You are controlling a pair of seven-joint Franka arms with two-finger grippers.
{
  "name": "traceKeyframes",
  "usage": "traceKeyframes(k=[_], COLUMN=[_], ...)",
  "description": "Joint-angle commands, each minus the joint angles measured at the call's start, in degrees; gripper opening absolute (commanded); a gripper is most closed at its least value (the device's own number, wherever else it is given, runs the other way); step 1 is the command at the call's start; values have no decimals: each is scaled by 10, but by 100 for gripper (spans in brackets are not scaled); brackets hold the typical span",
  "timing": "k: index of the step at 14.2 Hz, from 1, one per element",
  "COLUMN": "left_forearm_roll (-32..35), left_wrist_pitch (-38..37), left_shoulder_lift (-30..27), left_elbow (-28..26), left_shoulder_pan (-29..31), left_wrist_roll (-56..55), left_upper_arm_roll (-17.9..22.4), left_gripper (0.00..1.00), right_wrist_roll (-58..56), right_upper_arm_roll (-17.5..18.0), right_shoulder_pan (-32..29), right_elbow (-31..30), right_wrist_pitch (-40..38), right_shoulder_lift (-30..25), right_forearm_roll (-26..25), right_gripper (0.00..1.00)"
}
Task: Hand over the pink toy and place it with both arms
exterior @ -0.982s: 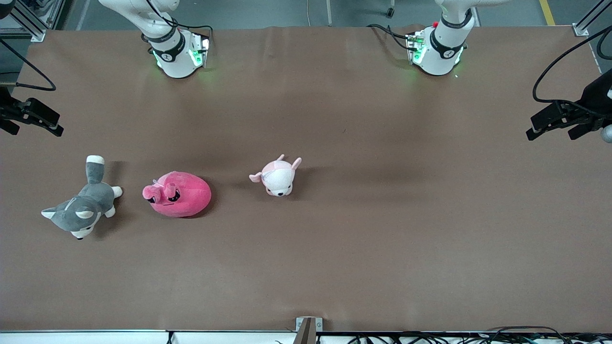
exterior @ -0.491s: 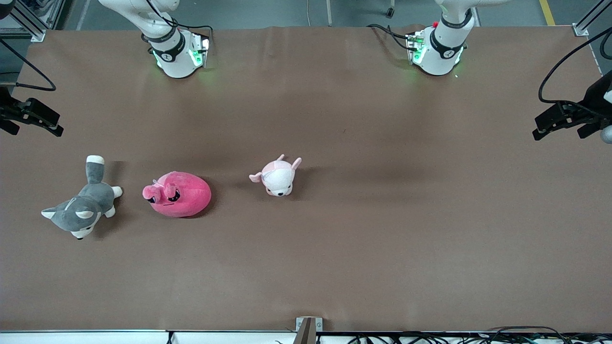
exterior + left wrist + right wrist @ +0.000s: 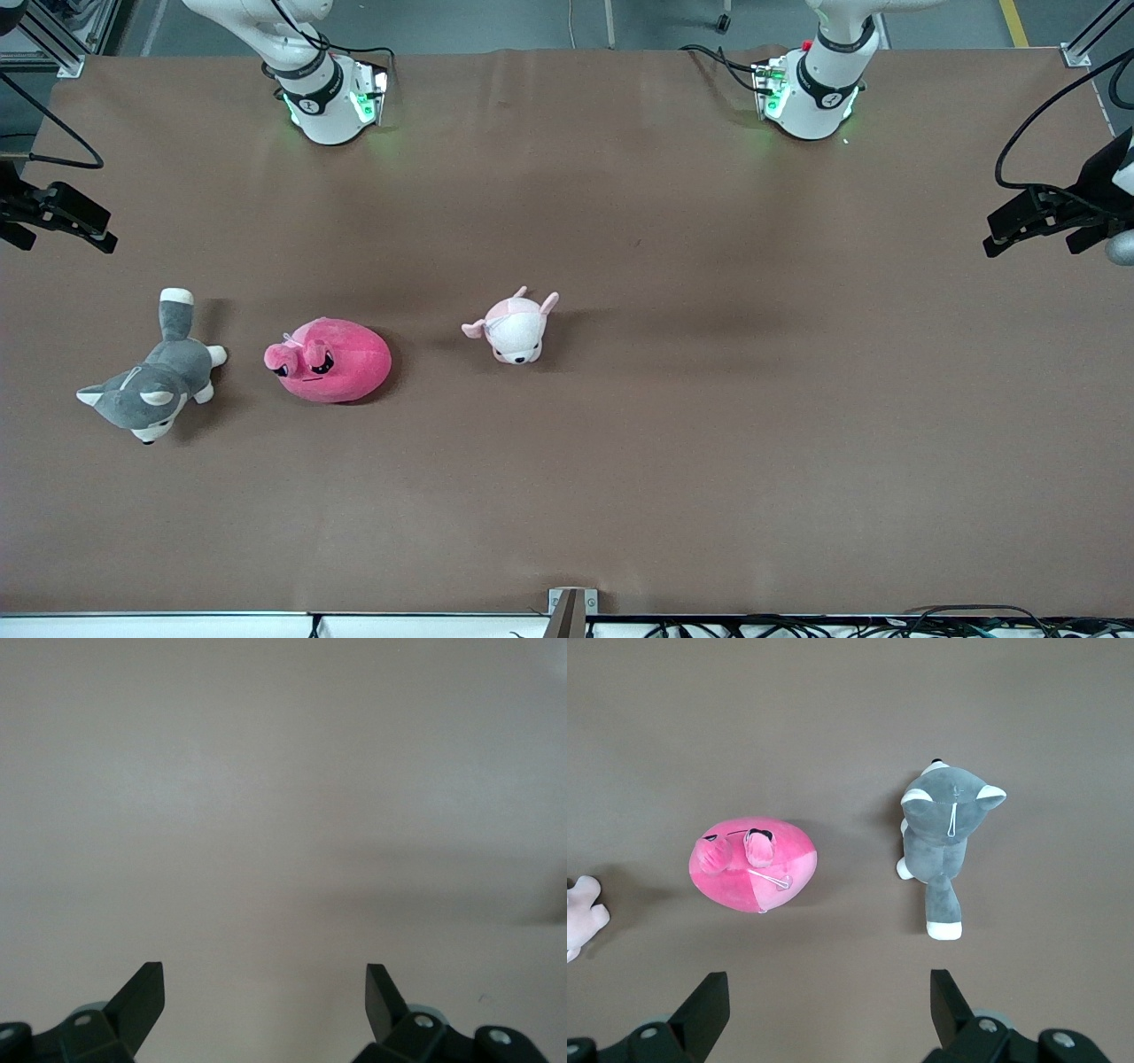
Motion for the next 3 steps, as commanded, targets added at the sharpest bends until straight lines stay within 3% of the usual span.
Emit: traceKeyframes(k=[1,3], left_forearm_roll=[7,7], left_wrist_pitch=[-11,-11], left_shoulder_lift=[1,1], left_elbow=[8,8], left_shoulder_pan=[-3,-3], left_wrist_roll=[8,8], left_upper_arm_roll=[1,0], left_gripper=[100,100], right_wrist_roll=[-8,-8], right_upper_arm_roll=[2,2], right_shoulder_pan=[-6,-5], right_elbow=[-21,-21], right_wrist_pitch=[5,4], right_shoulder_lift=[-20,-24], right_forearm_roll=[1,1], right_gripper=[100,100])
